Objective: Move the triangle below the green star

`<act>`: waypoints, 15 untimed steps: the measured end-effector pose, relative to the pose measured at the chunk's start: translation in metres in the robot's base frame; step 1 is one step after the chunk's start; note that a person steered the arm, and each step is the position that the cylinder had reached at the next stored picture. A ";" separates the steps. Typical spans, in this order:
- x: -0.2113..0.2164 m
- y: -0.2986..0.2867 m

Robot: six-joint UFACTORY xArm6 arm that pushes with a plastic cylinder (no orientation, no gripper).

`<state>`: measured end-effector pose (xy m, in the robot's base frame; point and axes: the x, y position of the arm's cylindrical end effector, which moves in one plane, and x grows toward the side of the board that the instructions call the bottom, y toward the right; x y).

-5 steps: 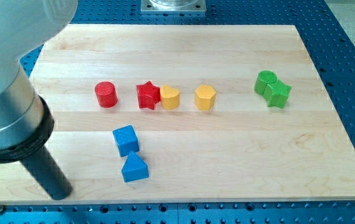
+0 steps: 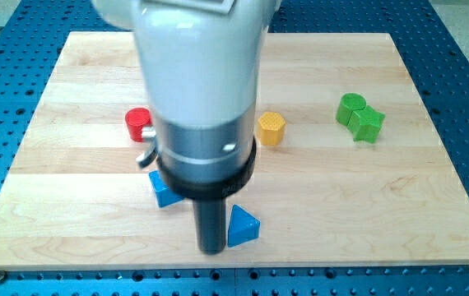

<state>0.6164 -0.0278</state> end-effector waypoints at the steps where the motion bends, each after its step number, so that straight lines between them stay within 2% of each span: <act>1: 0.001 0.002; 4: -0.043 0.102; 5: -0.089 0.105; 8: -0.104 0.102; 11: -0.119 0.188; 12: -0.117 0.164; 13: -0.124 0.105; 15: -0.141 0.143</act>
<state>0.4752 0.1148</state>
